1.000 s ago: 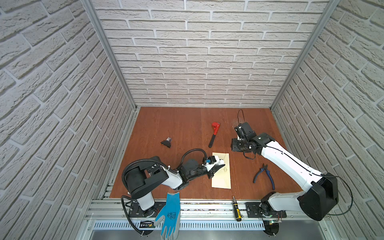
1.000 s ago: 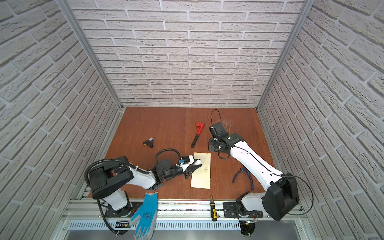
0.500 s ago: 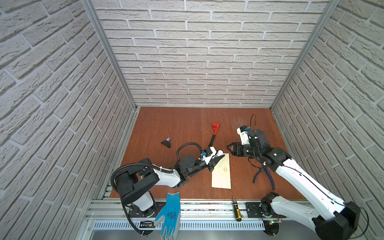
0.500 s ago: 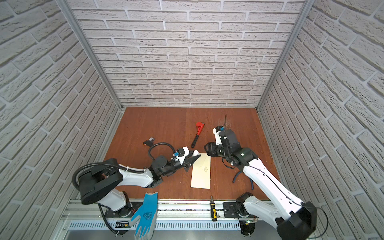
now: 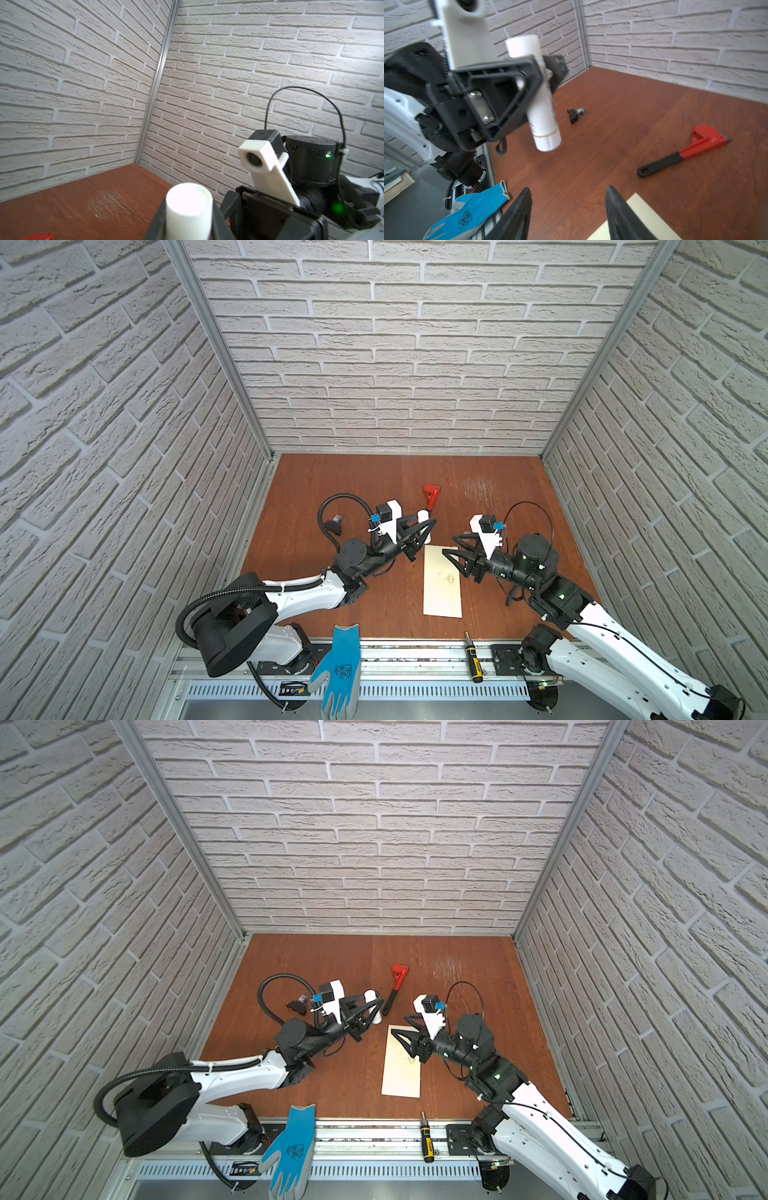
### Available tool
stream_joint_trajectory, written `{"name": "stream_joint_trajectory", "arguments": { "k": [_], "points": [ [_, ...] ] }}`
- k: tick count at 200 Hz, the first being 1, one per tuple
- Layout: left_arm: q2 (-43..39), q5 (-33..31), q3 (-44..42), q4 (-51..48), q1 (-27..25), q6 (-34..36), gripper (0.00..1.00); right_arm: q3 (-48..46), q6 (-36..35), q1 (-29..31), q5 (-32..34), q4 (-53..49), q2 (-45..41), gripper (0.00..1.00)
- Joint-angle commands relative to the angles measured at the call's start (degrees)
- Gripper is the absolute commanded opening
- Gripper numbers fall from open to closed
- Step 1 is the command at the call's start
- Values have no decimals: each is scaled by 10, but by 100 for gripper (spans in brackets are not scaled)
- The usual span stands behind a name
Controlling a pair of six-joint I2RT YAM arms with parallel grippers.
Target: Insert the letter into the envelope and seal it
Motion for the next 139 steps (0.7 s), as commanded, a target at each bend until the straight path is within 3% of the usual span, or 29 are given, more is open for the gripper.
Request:
{"name": "stream_joint_trajectory", "arguments": {
  "k": [1, 89, 115, 139],
  "points": [
    [16, 42, 24, 75, 1, -68, 0, -8, -42, 12, -35, 102, 3, 60],
    [44, 85, 69, 75, -21, -91, 0, -12, -34, 12, -62, 153, 58, 61],
    [49, 90, 72, 75, -24, -92, 0, -6, -34, 12, -65, 156, 63, 55],
    [50, 90, 72, 75, -24, -92, 0, 4, -36, 13, -81, 143, 67, 43]
  ]
}}
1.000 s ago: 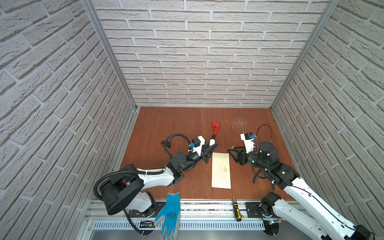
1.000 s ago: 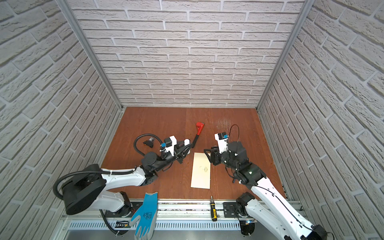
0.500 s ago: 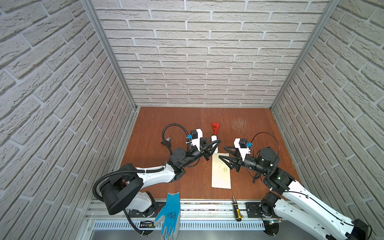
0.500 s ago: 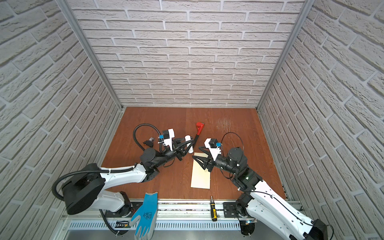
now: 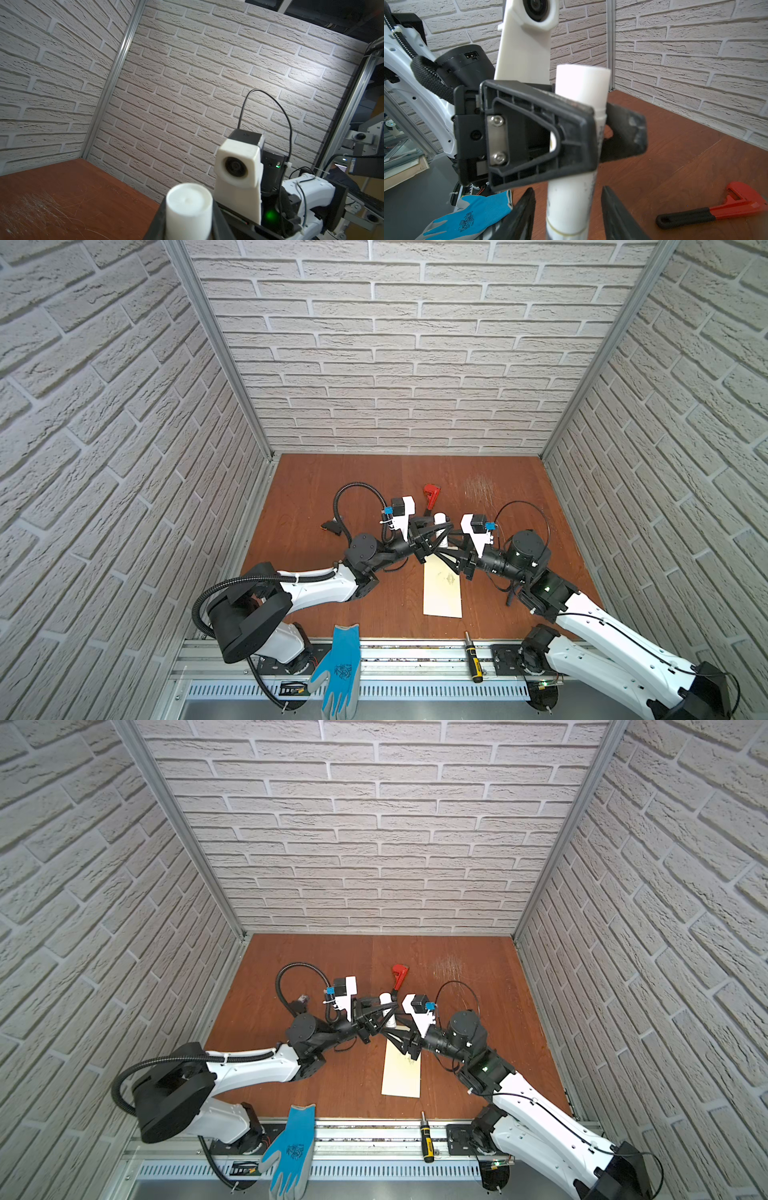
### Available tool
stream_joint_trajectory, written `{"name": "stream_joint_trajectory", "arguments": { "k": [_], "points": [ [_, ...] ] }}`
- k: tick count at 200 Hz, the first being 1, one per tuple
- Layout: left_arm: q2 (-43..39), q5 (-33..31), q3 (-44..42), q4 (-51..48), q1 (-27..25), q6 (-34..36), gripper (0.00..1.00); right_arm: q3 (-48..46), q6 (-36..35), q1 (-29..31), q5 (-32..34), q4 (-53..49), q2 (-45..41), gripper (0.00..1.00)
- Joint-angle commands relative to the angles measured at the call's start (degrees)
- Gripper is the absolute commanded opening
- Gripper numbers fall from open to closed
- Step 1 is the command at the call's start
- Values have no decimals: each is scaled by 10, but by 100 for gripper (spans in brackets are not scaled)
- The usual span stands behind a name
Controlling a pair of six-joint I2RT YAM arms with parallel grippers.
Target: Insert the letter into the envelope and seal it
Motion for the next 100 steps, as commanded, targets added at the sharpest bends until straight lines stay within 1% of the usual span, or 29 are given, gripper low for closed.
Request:
{"name": "stream_joint_trajectory", "arguments": {
  "k": [1, 34, 40, 56, 66, 73, 78, 92, 100],
  "points": [
    [2, 10, 16, 51, -3, -2, 0, 8, -3, 3, -23, 25, 2, 43],
    [3, 8, 19, 51, -3, -2, 0, 11, -6, 3, -36, 9, 2, 30],
    [2, 8, 19, 51, -3, -2, 0, 11, -7, 3, -38, 8, 0, 27],
    [4, 13, 20, 51, -3, -3, 0, 9, -4, 4, -38, 10, -4, 13],
    [7, 15, 19, 51, -3, -6, 0, 9, -2, 4, -38, 13, -8, 8],
    [9, 18, 19, 51, -3, -7, 13, 9, 1, 3, -38, 16, -10, 7],
    [10, 19, 19, 51, -2, -6, 20, 9, 2, 4, -38, 18, -12, 6],
    [14, 26, 19, 51, -3, -11, 32, 12, 6, 4, -36, 17, -19, 7],
    [17, 29, 18, 51, -2, -14, 36, 14, 6, 4, -36, 14, -22, 6]
  ]
}}
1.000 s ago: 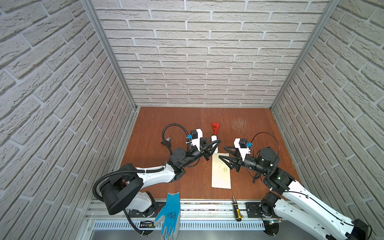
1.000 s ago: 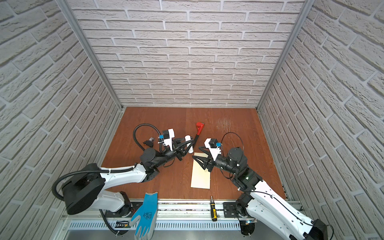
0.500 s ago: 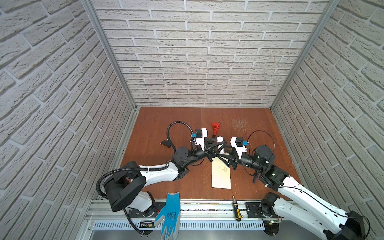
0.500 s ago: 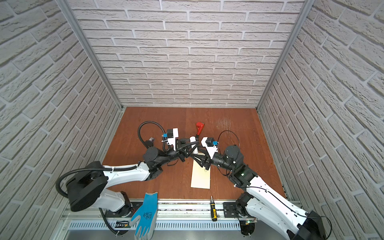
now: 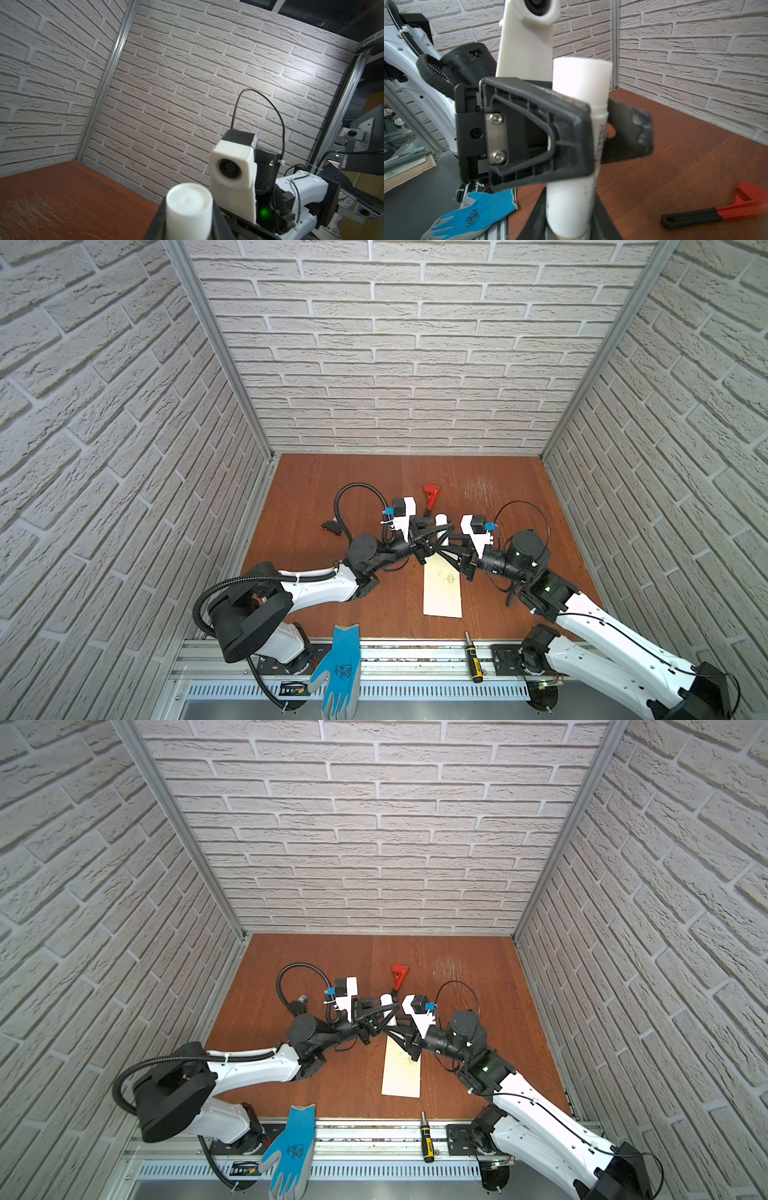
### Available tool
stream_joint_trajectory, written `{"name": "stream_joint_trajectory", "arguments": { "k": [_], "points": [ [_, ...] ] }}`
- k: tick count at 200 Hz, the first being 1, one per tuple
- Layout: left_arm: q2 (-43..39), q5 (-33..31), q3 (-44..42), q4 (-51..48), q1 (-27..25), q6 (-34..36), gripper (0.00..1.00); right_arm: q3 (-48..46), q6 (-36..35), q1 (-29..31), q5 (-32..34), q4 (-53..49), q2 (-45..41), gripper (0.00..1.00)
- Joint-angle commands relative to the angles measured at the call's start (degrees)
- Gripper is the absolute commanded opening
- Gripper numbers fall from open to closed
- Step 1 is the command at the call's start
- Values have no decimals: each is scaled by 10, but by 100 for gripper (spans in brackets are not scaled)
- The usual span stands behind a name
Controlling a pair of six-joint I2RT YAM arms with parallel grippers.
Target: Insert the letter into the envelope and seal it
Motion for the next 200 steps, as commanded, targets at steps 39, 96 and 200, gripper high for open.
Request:
{"name": "stream_joint_trajectory", "arguments": {
  "k": [39, 96, 200],
  "points": [
    [10, 32, 5, 43, -2, -17, 41, 28, -4, 4, -22, -15, -24, 7],
    [10, 70, 5, 17, -1, -31, 45, 35, -2, 4, 7, -38, -29, 7],
    [-6, 75, -4, -16, -1, -9, 27, 40, 0, 4, 28, -53, -31, 7]
  ]
}}
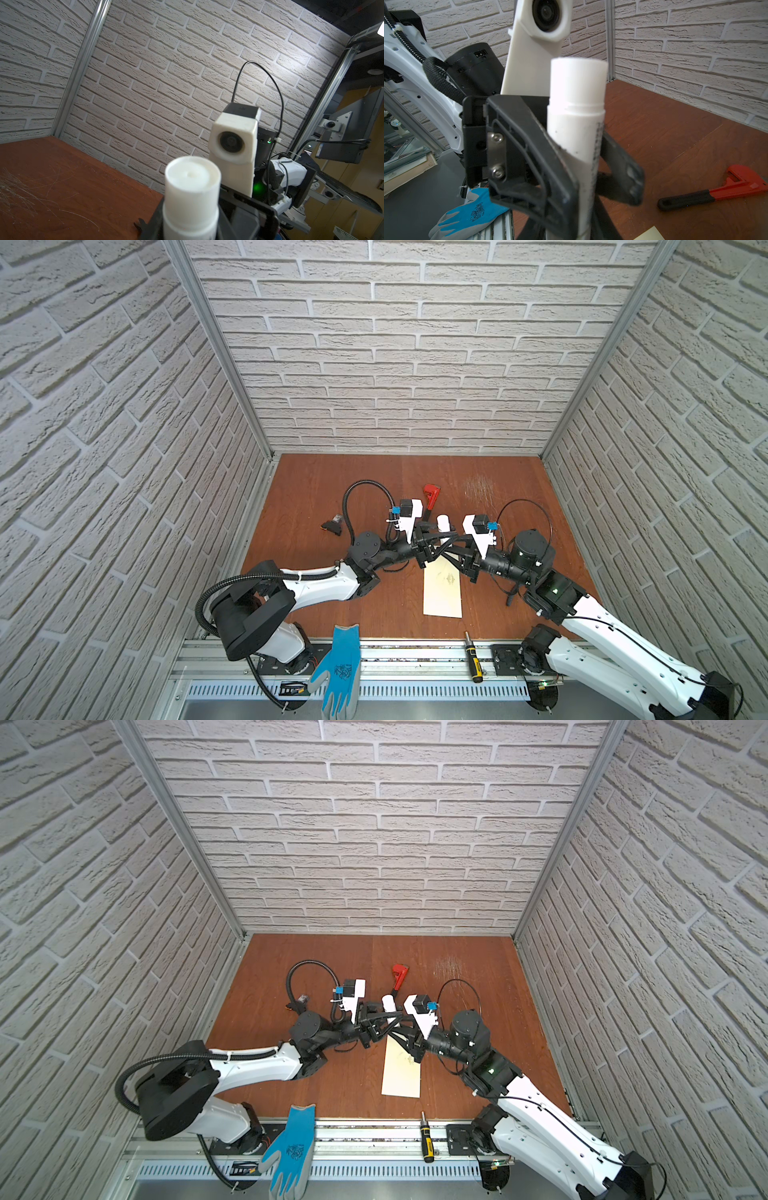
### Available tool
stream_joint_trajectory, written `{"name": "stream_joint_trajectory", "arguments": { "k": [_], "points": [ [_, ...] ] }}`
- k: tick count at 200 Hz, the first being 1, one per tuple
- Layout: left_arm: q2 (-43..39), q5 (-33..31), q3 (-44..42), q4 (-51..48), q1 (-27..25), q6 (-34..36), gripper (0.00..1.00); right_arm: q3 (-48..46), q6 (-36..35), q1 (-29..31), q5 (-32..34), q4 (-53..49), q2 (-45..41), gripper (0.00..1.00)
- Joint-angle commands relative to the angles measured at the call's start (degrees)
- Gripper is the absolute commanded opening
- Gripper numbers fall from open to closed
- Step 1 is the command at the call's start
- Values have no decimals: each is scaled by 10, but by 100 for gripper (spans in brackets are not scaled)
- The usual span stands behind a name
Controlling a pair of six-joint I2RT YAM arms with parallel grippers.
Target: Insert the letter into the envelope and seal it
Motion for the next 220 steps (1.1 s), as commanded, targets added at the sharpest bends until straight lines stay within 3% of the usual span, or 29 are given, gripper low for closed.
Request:
{"name": "stream_joint_trajectory", "arguments": {
  "k": [1, 31, 47, 92, 111, 127, 182, 203, 220],
  "points": [
    [-12, 10, -6, 20, -2, 12, 27, 16, -2, 3, 8, 27, -9, 7],
    [-13, 1, -10, 34, -2, 16, 9, 13, 0, 3, 8, 27, -10, 9],
    [-16, -7, -11, 35, 0, 22, 0, 12, -1, 3, 7, 20, -10, 19],
    [-26, -19, -11, 27, 11, 27, 0, 12, -14, 3, 18, -17, -21, 25],
    [-27, -30, -15, 31, 13, 28, 0, 16, -27, 3, 23, -41, -22, 45],
    [-34, -45, -19, 20, 17, 35, 0, 17, -48, 3, 39, -77, -27, 56],
    [-109, -87, -58, -60, 48, 84, 0, 6, -76, 2, 173, -179, -75, 65],
    [-136, -82, -70, -110, 49, 141, 0, 31, -57, 0, 264, -203, -62, 65],
    [-144, -78, -93, -127, 47, 196, 0, 90, -6, -4, 355, -260, -1, 62]
  ]
}}
